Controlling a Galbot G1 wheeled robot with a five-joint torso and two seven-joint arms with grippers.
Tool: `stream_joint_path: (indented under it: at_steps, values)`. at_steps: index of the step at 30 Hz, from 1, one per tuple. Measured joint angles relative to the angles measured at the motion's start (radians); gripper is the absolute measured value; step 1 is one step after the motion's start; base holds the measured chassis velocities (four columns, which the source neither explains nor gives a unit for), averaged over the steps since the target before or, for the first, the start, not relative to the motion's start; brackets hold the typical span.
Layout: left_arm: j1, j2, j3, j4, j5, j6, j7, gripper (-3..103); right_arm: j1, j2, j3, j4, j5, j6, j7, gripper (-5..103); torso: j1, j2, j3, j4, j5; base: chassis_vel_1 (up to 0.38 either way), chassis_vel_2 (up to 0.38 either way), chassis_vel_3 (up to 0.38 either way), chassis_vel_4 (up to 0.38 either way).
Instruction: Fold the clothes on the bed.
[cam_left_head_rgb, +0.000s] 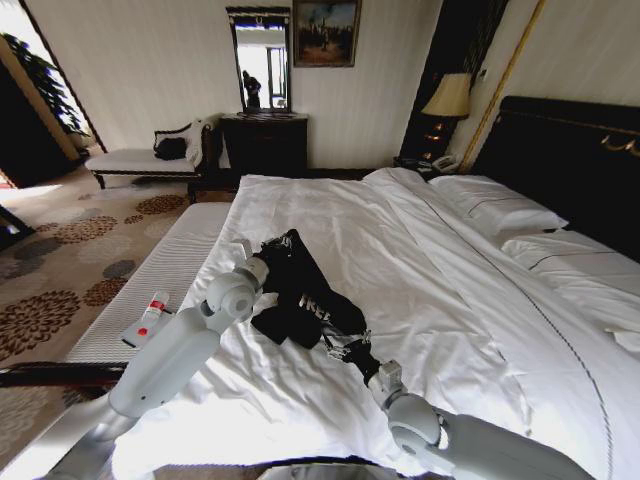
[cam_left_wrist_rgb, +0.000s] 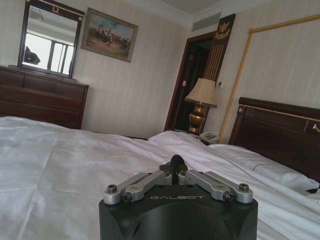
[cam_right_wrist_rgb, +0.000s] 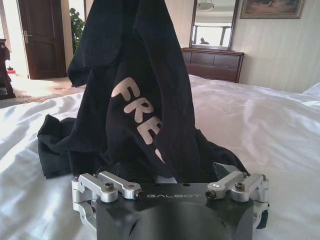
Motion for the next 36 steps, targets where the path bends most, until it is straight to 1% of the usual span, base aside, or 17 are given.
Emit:
stream_joint_path:
  at_steps: [4,8,17,18,20,21,23,24,25,26,28,29,33,34,35,36]
  values:
    - [-0.003,0.008,-0.006,-0.008,-0.01,0.003,-0.003,0,0.001,0.017,-0.017,-0.023,-0.012,0.0,0.0,100,0.0,0.0,0.0,0.0,0.0,0.0,0.0,0.0,0.0]
    - [0.0,0.017,-0.013,-0.025,-0.029,0.008,-0.009,0,0.003,0.03,-0.029,-0.041,-0.009,-0.016,0.016,100,0.0,0.0,0.0,0.0,0.0,0.0,0.0,0.0,0.0]
    - [0.008,0.025,-0.02,-0.035,-0.031,0.009,-0.011,0,0.007,0.025,-0.009,-0.083,-0.005,-0.014,0.016,100,0.0,0.0,0.0,-0.0001,-0.0001,0.0,0.0,0.0,0.0]
    - [0.008,0.025,-0.021,-0.035,-0.032,0.009,-0.011,0,0.007,0.026,-0.008,-0.086,-0.001,-0.014,0.015,103,0.0,0.0,0.0,-0.0001,-0.0001,0.0,0.0,0.0,0.0]
    - [0.007,0.026,-0.021,-0.035,-0.032,0.009,-0.011,0,0.009,0.029,-0.007,-0.089,0.003,-0.014,0.015,103,0.0,0.0,0.0,-0.0001,-0.0001,0.0,0.0,0.0,0.0]
    - [0.006,0.027,-0.021,-0.035,-0.033,0.009,-0.011,0,0.011,0.032,-0.007,-0.092,0.014,-0.015,0.013,99,0.0,0.0,0.0,-0.0001,0.0,0.0,0.0,0.0,0.0]
    - [0.002,0.029,-0.022,-0.035,-0.034,0.009,-0.011,0,0.017,0.04,-0.004,-0.095,0.07,-0.015,0.011,89,0.0,0.0,0.0,-0.0001,0.0,0.0,0.0,0.0,0.0]
    - [0.001,0.03,-0.022,-0.035,-0.035,0.009,-0.011,0,0.019,0.043,0.0,-0.096,0.095,-0.014,0.008,89,0.0,0.0,0.0,0.0,0.0001,0.0,0.0,0.0,0.0]
    - [0.001,0.03,-0.022,-0.035,-0.035,0.009,-0.011,0,0.019,0.043,0.0,-0.096,0.095,-0.014,0.008,89,0.0,0.0,0.0,0.0,0.0001,0.0,0.0,0.0,0.0]
    - [0.0,0.03,-0.023,-0.035,-0.037,0.009,-0.011,0,0.021,0.045,0.005,-0.099,0.113,-0.007,0.0,83,0.0,0.0,0.0,0.0,0.0,0.0,0.0,0.0,0.0]
    - [0.0,0.031,-0.024,-0.035,-0.039,0.009,-0.011,0,0.023,0.042,0.008,-0.103,0.116,0.003,-0.014,72,0.0,0.0,0.0,0.0,0.0,0.0,0.0,0.0,0.0]
    - [0.0,0.031,-0.024,-0.035,-0.039,0.009,-0.011,0,0.023,0.042,0.008,-0.103,0.116,0.003,-0.014,72,0.0,0.0,0.0,0.0,0.0,0.0,0.0,0.0,0.0]
    - [-0.001,0.031,-0.024,-0.036,-0.04,0.009,-0.011,0,0.019,0.034,0.019,-0.107,0.114,0.008,-0.021,50,0.0,0.0,0.0,-0.0001,0.0,0.0,0.0,0.0,0.0]
    - [-0.001,0.031,-0.024,-0.036,-0.04,0.009,-0.011,0,0.019,0.034,0.019,-0.107,0.114,0.008,-0.021,50,0.0,0.0,0.0,-0.0001,0.0,0.0,0.0,0.0,0.0]
    - [-0.001,0.031,-0.024,-0.036,-0.041,0.009,-0.011,0,0.017,0.034,0.027,-0.109,0.115,0.007,-0.021,44,0.0,0.0,0.0,-0.0001,0.0,0.0,0.0,0.0,0.0]
    - [-0.001,0.031,-0.024,-0.036,-0.041,0.009,-0.011,0,0.015,0.033,0.033,-0.11,0.115,0.006,-0.021,44,0.0,0.0,0.0,-0.0001,0.0,0.0,0.0,0.0,0.0]
